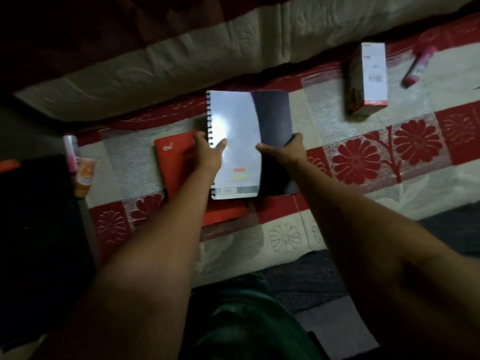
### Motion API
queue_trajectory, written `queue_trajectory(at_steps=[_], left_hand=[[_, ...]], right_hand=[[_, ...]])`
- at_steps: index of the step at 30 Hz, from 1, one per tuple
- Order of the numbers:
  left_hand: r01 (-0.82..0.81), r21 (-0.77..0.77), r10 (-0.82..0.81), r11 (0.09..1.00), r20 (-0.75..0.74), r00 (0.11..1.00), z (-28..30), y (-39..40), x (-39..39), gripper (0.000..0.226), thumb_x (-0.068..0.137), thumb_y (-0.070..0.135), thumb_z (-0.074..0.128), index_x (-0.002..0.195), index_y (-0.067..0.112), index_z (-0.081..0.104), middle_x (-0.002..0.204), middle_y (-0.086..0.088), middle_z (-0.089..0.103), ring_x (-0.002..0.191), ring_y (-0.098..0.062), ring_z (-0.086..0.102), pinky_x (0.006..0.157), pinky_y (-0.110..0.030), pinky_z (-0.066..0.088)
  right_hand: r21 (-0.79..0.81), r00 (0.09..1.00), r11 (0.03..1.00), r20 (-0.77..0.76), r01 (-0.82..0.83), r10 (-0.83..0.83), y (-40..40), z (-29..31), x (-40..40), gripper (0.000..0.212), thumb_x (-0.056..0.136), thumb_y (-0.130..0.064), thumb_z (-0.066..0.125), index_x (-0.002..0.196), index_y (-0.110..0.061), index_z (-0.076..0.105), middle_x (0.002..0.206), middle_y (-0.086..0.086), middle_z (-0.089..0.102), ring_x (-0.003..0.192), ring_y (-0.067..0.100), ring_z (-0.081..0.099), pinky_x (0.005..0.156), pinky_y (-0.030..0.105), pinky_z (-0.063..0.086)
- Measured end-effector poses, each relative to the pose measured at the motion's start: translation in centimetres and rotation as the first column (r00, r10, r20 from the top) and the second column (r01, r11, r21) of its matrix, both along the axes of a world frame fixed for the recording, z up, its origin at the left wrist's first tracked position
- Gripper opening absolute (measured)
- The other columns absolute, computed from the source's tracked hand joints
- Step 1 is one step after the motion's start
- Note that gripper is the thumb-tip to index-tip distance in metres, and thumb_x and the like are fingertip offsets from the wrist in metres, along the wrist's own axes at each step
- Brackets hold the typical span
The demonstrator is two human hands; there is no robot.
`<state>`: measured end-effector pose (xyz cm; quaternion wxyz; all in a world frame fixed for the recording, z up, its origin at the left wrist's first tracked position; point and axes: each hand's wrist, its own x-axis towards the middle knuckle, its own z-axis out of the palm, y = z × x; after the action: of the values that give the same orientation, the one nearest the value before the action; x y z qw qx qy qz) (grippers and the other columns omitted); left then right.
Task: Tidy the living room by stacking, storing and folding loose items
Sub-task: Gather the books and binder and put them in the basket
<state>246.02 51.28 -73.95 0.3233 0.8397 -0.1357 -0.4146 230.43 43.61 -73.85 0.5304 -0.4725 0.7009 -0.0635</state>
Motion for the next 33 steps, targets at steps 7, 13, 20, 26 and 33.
queue_trajectory(at_steps=[7,13,20,26,33], left_hand=[[-0.082,0.158,0.077,0.984,0.035,0.996,1.3,8.1,6.1,0.057,0.095,0.016,0.056,0.14,0.001,0.025,0.143,-0.017,0.038,0.127,-0.032,0.042,0.097,-0.036,0.038],[-0.079,0.358,0.055,0.93,0.076,0.996,-0.3,10.4,7.3,0.062,0.087,0.03,0.068,0.135,0.005,0.037,0.138,-0.019,0.039,0.122,-0.037,0.045,0.101,-0.046,0.042],[-0.079,0.346,0.112,0.935,-0.074,0.991,-1.7,11.1,8.2,0.093,0.067,0.049,0.081,0.137,0.008,0.037,0.141,-0.015,0.045,0.124,-0.036,0.047,0.101,-0.049,0.043],[-0.093,0.339,0.159,0.936,-0.171,0.972,-6.4,11.4,9.3,0.147,0.003,0.081,0.073,0.13,0.01,0.05,0.131,-0.01,0.057,0.119,-0.034,0.054,0.1,-0.051,0.044],[-0.132,0.258,0.205,0.957,-0.28,0.938,-2.3,9.3,8.2,0.096,0.059,0.041,0.089,0.134,0.004,0.044,0.138,-0.011,0.05,0.126,-0.03,0.048,0.09,-0.029,0.038]], right_hand=[[0.126,0.963,0.959,-0.062,-0.255,0.264,5.8,-0.4,7.9,0.088,0.068,-0.036,0.084,0.132,-0.008,0.03,0.134,0.016,0.048,0.123,0.034,0.049,0.1,0.043,0.047],[0.131,0.924,0.948,-0.22,-0.291,0.314,8.4,-2.7,9.0,0.093,0.064,-0.043,0.085,0.133,-0.008,0.033,0.134,0.014,0.043,0.125,0.033,0.041,0.103,0.046,0.043],[0.139,0.919,0.96,-0.282,-0.245,0.275,8.1,-3.1,8.5,0.106,0.057,-0.052,0.086,0.135,-0.008,0.031,0.138,0.014,0.037,0.13,0.033,0.037,0.105,0.045,0.04],[0.277,0.963,0.936,-0.093,-0.219,0.253,6.3,-3.9,7.1,0.064,0.057,-0.047,0.087,0.098,-0.006,0.059,0.11,0.013,0.065,0.102,0.029,0.064,0.089,0.04,0.055],[0.424,0.979,0.883,0.113,-0.202,0.17,5.5,-3.6,7.2,0.089,0.05,-0.039,0.091,0.121,-0.001,0.055,0.119,0.016,0.063,0.107,0.032,0.062,0.095,0.047,0.051]])
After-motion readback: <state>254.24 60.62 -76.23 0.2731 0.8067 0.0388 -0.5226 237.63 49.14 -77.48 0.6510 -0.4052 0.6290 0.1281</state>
